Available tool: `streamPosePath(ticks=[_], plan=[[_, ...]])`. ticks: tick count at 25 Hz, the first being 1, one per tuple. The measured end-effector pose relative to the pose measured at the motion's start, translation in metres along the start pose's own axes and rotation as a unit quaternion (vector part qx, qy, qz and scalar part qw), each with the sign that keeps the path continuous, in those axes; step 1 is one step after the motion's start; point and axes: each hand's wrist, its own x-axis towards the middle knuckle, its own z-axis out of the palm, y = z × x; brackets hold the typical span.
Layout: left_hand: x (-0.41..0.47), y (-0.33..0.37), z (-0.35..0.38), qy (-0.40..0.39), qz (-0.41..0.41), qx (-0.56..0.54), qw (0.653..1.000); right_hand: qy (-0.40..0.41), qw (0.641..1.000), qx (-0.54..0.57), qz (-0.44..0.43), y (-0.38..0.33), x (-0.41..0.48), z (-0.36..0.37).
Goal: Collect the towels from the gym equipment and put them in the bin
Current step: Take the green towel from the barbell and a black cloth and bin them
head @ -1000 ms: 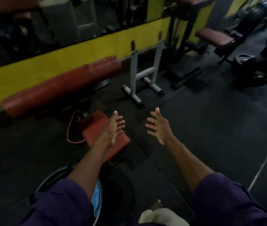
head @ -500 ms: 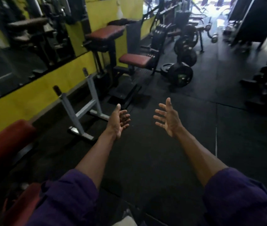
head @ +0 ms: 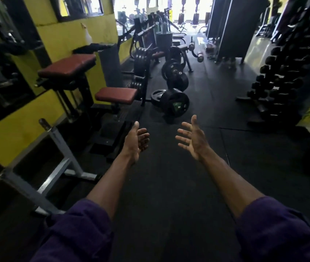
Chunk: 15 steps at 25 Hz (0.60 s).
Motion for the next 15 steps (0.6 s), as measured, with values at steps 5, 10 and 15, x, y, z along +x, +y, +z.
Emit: streamPosePath(ticks=[5,10,15], plan=[[0.103,0.043,0.036,-0.029,-0.012,0.017,0.999,0.032,0.999,0.017,-0.009,-0.033,0.088,-0.013],[0.213,0.068,0.09,-0.049,-0.017,0.031,0.998,0.051,0.998,0.025,-0.011,-0.067,0.193,-0.047],[0.34,0.104,0.173,-0.062,-0.008,0.046,0.997,0.068,0.997,0.038,-0.014,-0.12,0.322,-0.098]])
